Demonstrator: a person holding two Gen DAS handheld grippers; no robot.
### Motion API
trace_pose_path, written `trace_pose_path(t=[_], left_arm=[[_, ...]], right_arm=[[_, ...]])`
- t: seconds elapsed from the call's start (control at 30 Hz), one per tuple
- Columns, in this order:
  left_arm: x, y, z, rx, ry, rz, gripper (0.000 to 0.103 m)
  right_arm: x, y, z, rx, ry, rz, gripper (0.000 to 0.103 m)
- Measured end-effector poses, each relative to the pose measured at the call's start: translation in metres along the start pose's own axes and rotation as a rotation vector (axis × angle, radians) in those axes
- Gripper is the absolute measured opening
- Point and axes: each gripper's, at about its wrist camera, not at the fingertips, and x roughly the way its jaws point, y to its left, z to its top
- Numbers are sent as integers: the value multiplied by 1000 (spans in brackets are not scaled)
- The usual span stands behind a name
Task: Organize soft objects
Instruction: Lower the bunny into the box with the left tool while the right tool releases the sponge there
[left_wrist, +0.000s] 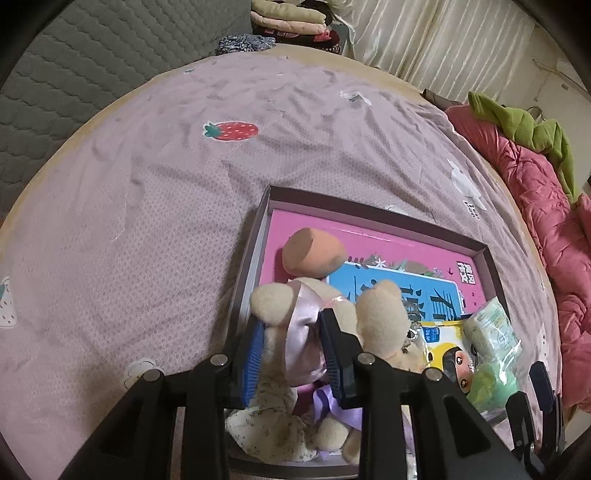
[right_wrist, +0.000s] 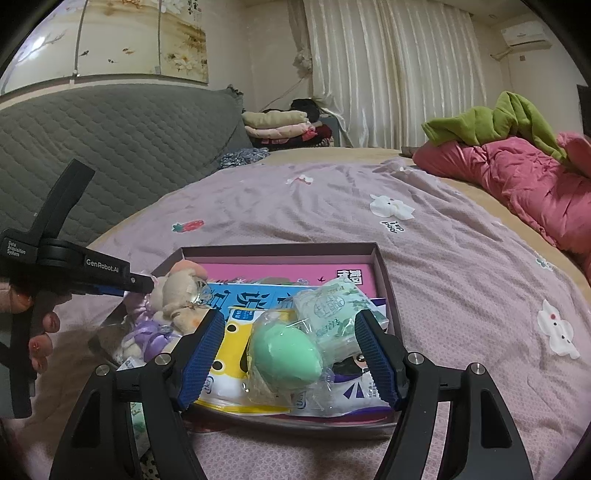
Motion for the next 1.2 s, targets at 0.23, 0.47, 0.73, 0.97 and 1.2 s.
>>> trace_pose_path(t=[0.23, 0.47, 0.73, 0.97, 1.2], left_arm=[[-1, 6, 1, -22, -6, -23, 37], [-9, 7, 0, -7, -28, -32, 41], [-19, 6, 1, -9, -62, -51, 52], [-32, 4, -1, 4, -96, -61, 59], [-47, 0, -3, 23, -134, -50, 63]], right_arm=[[0, -3, -1, 4, 5, -1, 75], [0, -5, -1, 5, 7, -5, 75], [-1, -6, -1, 3, 4, -16, 76], [-1, -7, -1, 4, 5, -22, 76], [-1, -9, -1, 9, 7, -27, 76]])
